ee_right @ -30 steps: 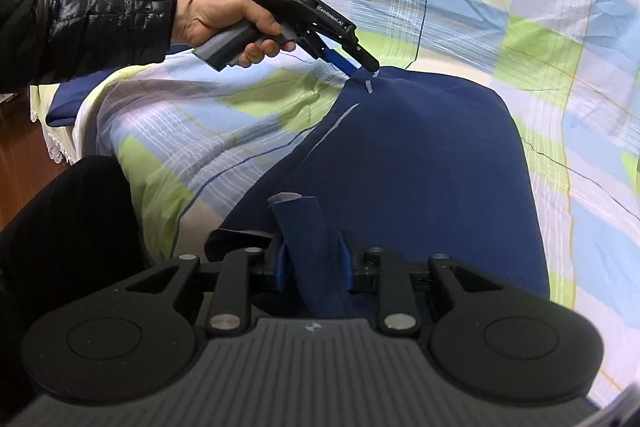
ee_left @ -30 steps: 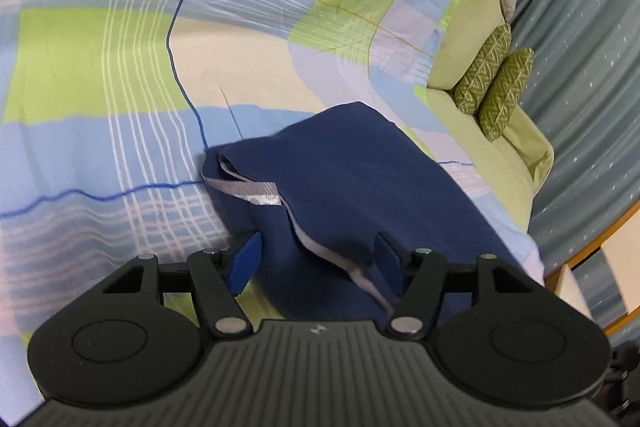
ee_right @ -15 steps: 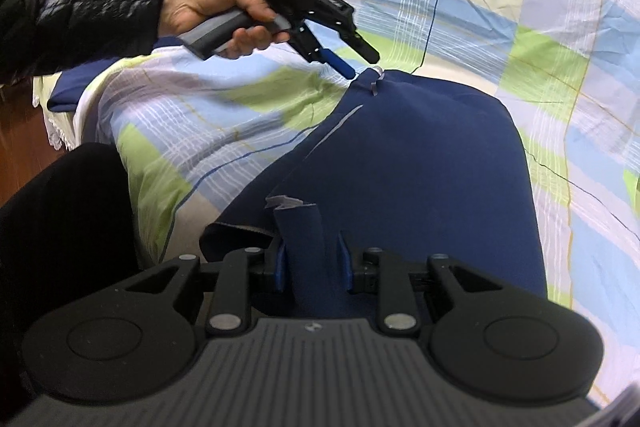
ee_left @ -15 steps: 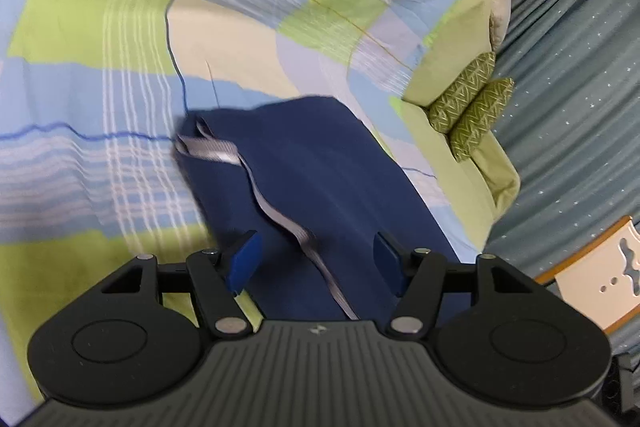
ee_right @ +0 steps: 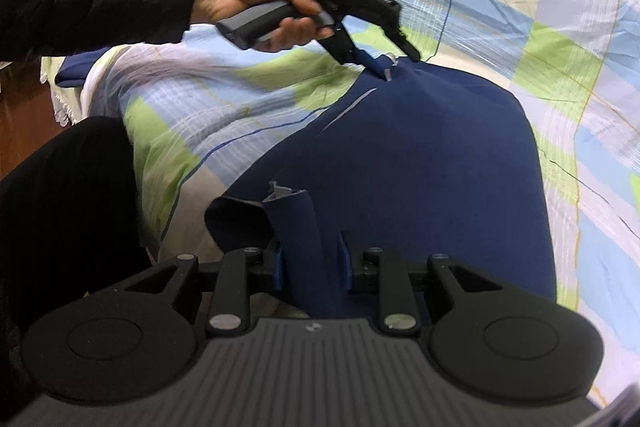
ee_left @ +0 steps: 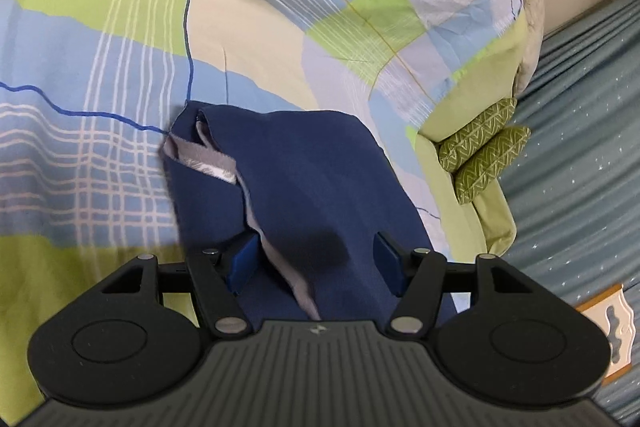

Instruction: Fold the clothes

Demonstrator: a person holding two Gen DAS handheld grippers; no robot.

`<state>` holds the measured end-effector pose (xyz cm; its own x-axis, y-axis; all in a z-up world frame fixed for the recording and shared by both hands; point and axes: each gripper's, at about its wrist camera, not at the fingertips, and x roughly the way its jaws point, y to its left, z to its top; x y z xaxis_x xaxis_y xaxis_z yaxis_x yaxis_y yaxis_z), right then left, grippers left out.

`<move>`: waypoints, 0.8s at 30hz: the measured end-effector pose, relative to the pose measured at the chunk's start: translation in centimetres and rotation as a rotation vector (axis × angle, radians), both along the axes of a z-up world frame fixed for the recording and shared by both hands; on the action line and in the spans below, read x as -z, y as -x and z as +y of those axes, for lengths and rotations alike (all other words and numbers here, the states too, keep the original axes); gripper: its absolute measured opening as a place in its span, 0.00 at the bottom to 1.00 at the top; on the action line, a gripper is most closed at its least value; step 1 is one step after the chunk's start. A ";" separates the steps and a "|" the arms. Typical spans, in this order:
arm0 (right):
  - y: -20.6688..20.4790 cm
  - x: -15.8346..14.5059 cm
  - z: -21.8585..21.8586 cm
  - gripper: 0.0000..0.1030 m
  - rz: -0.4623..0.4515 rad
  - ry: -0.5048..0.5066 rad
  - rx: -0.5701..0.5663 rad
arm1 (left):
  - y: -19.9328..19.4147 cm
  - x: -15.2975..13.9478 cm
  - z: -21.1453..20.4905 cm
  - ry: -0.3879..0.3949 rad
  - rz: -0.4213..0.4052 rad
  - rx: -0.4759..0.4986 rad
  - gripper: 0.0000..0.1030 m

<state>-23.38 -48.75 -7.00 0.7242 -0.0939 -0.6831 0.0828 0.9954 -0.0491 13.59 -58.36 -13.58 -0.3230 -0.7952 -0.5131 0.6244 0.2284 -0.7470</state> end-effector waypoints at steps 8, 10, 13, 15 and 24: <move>-0.5 -0.4 0.9 0.07 -0.007 0.099 -0.018 | 0.7 0.3 -0.5 -0.029 -0.077 0.019 0.06; -0.5 -0.7 1.3 0.06 -0.010 0.102 -0.038 | 0.7 -0.5 0.5 -0.001 -0.099 0.005 0.05; -0.3 -1.8 2.3 0.06 -0.055 0.081 -0.090 | 0.7 -1.3 1.8 0.023 -0.128 -0.009 0.05; -0.8 -1.4 2.8 0.06 -0.032 0.095 -0.114 | 0.6 -0.7 2.0 0.003 -0.127 -0.008 0.05; -1.4 0.0 3.2 0.21 0.032 0.037 -0.167 | -0.5 -0.5 2.8 -0.026 -0.187 -0.037 0.12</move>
